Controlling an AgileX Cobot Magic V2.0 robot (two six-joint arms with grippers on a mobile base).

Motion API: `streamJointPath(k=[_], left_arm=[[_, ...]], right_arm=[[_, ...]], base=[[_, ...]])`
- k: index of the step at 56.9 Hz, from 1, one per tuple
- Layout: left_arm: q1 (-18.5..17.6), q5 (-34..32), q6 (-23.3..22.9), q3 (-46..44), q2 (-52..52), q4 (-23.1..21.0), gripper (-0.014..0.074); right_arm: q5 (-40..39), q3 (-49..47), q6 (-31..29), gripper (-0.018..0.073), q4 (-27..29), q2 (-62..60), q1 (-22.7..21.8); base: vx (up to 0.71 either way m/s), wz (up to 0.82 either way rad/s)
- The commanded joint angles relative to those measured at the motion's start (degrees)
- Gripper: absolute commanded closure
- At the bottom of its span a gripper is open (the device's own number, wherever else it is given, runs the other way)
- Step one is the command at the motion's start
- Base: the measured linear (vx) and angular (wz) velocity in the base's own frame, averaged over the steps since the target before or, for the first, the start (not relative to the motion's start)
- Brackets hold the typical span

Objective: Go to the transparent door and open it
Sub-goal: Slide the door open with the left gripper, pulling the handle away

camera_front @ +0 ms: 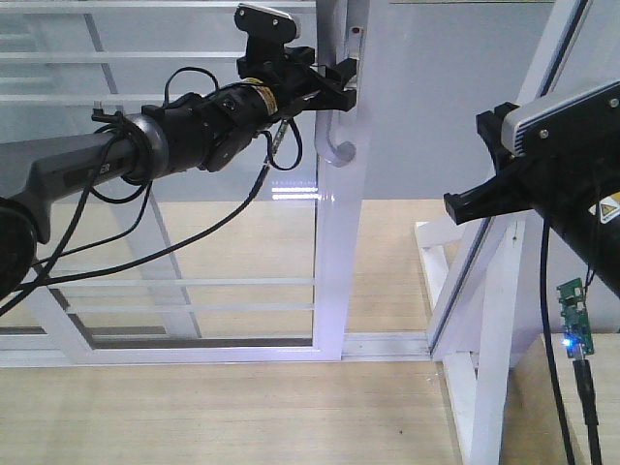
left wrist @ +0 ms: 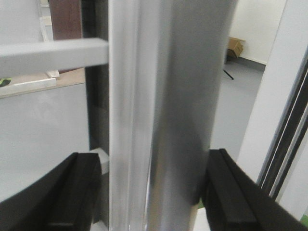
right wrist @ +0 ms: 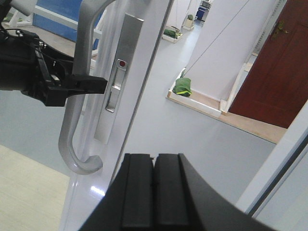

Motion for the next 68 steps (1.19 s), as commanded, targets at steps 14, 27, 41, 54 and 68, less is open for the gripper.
streamJointPath(k=[14, 27, 41, 54, 68], left_arm=[[-1.38, 0.62, -0.39, -2.18, -3.62, -1.14, 0.0211], [-1.47, 1.27, -0.39, -2.18, -3.93, -1.08, 0.0566], [-1.25, 2.85, -0.34, -1.98, -4.7, -1.08, 0.0602], [0.27, 6.36, -0.34, -1.98, -6.05, -1.08, 0.0599], [1.9, 11.24, 0.09, -1.95, -8.36, -0.87, 0.0599]], right_arm=[[-4.28, -1.65, -1.98, 0.0565, -0.75, -1.37, -0.3], [-4.28, -1.65, -1.98, 0.0565, -0.75, -1.37, -0.3], [-4.28, -1.65, -1.86, 0.0565, -0.75, -1.37, -0.3], [-4.28, -1.65, -1.86, 0.0565, -0.75, -1.37, -0.3], [-4.28, -1.65, -1.87, 0.0565, -0.7, -1.37, -0.3]], base=[[0.0, 0.0], [0.0, 0.0], [0.0, 0.0], [0.0, 0.0], [0.0, 0.0]])
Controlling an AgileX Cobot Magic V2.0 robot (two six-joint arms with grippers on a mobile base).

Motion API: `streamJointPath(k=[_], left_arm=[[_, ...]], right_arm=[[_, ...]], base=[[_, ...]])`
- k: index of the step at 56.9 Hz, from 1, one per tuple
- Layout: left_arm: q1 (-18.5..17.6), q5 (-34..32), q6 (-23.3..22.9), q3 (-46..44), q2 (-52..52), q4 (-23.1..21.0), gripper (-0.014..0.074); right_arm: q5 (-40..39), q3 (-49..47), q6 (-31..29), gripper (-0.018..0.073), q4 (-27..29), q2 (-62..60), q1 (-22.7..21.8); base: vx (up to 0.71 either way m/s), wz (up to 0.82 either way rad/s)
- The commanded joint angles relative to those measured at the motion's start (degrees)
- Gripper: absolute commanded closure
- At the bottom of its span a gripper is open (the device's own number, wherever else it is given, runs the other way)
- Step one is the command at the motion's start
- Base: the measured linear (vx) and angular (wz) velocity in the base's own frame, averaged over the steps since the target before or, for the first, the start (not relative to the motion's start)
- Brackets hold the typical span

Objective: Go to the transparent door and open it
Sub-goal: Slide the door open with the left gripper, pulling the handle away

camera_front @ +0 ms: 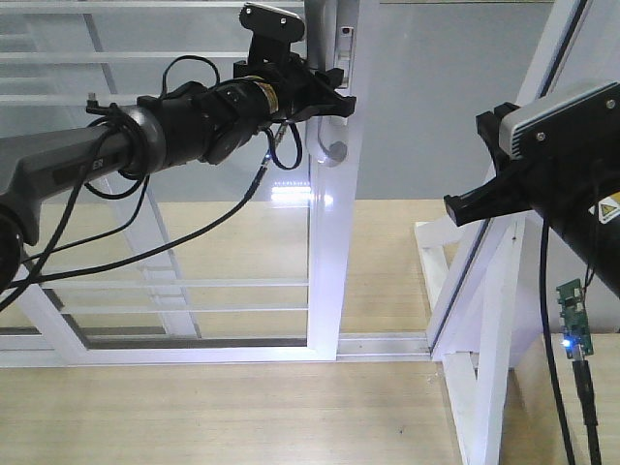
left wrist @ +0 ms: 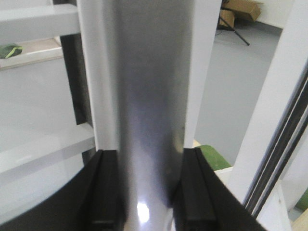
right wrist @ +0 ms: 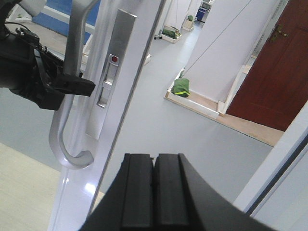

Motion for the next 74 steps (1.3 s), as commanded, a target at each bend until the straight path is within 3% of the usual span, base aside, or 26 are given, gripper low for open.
streamJointPath(k=[1, 49, 74], left_arm=[[2.46, -0.63, 0.05, -1.91, -5.87, -1.75, 0.0599], [7.68, 18.44, 0.05, -1.91, -14.47, 1.47, 0.0599], [11.92, 24.23, 1.77, -1.91, -18.44, 1.57, 0.0599]], right_arm=[[-4.34, -1.65, -0.47, 0.0565, -0.7, -1.37, -0.3], [-4.34, -1.65, -0.21, 0.0565, -0.4, -1.37, -0.3], [-4.34, -1.65, -0.21, 0.0565, 1.39, -1.37, -0.3]], base=[[0.0, 0.0], [0.0, 0.0], [0.0, 0.0]])
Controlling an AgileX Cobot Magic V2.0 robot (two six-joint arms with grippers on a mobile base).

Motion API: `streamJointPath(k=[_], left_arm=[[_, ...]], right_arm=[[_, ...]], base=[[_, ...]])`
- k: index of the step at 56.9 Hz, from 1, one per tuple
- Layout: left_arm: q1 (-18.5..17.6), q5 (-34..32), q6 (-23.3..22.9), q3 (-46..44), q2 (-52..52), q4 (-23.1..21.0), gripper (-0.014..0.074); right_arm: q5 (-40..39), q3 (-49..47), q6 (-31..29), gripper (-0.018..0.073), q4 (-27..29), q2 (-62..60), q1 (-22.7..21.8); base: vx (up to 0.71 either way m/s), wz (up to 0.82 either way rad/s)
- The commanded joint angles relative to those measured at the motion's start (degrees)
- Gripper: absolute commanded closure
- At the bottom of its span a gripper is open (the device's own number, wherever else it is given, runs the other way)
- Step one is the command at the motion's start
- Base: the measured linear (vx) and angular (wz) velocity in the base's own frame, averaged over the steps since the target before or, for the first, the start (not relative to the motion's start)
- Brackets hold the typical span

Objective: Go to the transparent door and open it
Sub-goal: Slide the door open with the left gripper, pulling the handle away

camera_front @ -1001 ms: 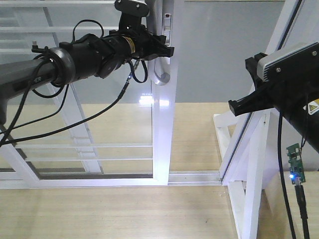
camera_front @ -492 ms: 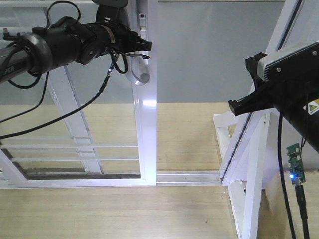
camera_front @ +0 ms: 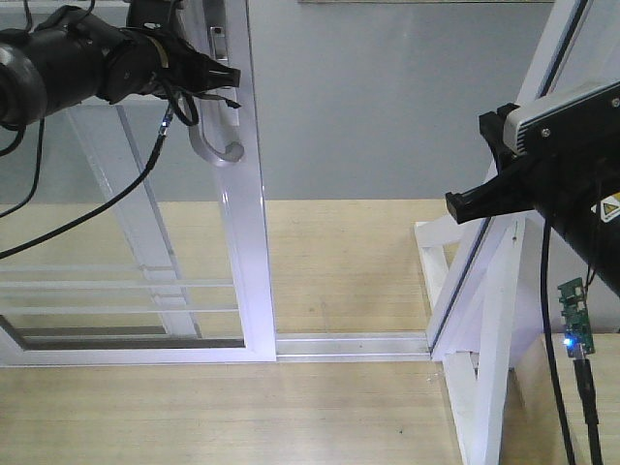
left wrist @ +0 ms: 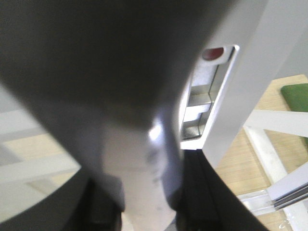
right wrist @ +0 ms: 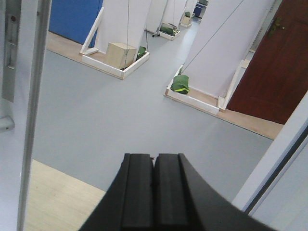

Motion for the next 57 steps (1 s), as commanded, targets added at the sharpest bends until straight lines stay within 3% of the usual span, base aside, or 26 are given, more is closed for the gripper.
streamJointPath(k=[1, 17, 40, 57], left_arm=[[1.66, -8.41, 1.71, -3.48, -7.28, 2.99, 0.0599], [3.58, -5.42, 5.43, -3.48, -10.02, 2.85, 0.0599], [8.87, -0.69, 6.4, -3.4, -12.92, 2.92, 0.0599], [12.9, -1.34, 7.6, 0.66, -17.52, 2.51, 0.0599]], right_arm=[[-4.34, -1.65, -0.26, 0.0565, -0.55, -1.37, -0.3], [-4.39, -1.65, -0.26, 0.0565, -0.56, -1.37, -0.3], [-4.35, -1.65, -0.26, 0.0565, -0.54, -1.37, -0.3], [-4.35, -1.65, -0.26, 0.0565, -0.54, -1.37, -0.3]], base=[[0.0, 0.0], [0.0, 0.0], [0.0, 0.0], [0.0, 0.0]])
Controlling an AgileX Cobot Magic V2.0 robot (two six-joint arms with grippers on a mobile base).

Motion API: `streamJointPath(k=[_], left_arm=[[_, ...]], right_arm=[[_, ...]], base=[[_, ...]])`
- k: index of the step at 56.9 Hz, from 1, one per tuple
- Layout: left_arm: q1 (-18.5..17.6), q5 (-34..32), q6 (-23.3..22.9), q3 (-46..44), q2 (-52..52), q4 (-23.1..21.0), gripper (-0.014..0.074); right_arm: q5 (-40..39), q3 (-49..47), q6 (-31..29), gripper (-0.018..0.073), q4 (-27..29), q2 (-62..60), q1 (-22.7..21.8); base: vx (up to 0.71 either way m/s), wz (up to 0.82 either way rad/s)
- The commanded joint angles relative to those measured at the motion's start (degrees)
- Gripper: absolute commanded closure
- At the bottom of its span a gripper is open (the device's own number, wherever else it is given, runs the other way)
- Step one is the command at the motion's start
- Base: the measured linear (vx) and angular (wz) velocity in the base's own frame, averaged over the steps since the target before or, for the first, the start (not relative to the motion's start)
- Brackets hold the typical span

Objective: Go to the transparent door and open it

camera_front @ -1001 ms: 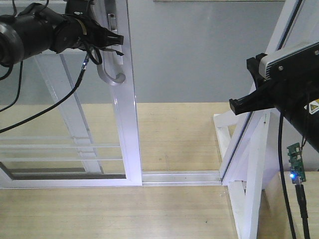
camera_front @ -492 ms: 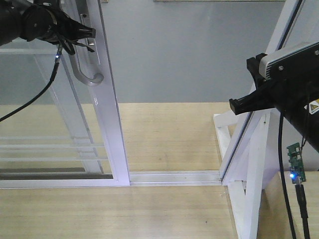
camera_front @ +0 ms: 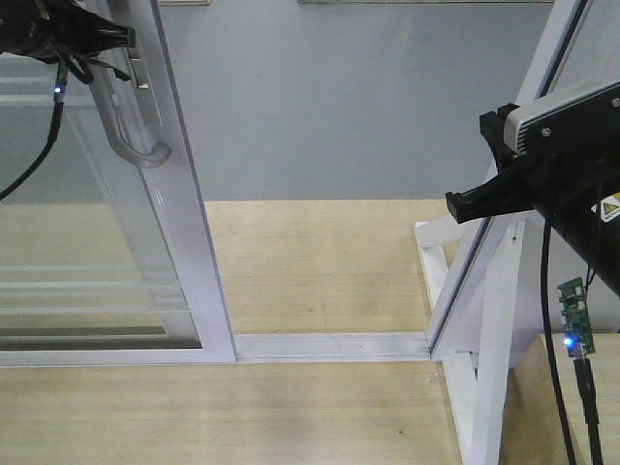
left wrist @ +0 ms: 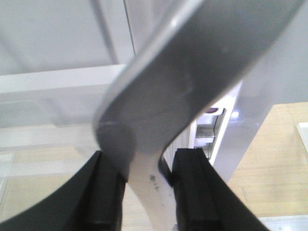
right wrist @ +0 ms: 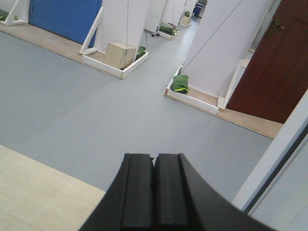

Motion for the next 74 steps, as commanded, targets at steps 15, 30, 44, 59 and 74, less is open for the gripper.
streamJointPath(k=[15, 30, 44, 59, 74], left_arm=[[2.12, -6.49, 1.94, 2.66, -12.74, 3.9, 0.0599], [2.07, -10.67, 1.88, 16.6, -24.64, 3.86, 0.0599], [2.07, -20.21, 1.8, 36.4, -41.18, 3.69, 0.0599], [2.07, -25.54, 1.27, 54.55, -59.61, 3.16, 0.0599], [2.07, -14.68, 1.96, 63.84, -72.79, -3.95, 0.0599]], right_arm=[[-4.34, -1.65, -0.11, 0.0565, -0.69, -1.37, -0.3], [-2.83, -1.65, -0.11, 0.0565, 2.56, -1.97, -0.3], [4.99, -1.65, -3.02, 0.0565, 6.88, -9.66, -0.3], [12.03, -1.65, -15.07, 0.0564, 19.15, -20.53, -0.3], [7.51, 4.02, -40.76, 0.0564, 45.66, -28.83, -0.3]], base=[[0.0, 0.0], [0.0, 0.0], [0.0, 0.0], [0.0, 0.0], [0.0, 0.0]])
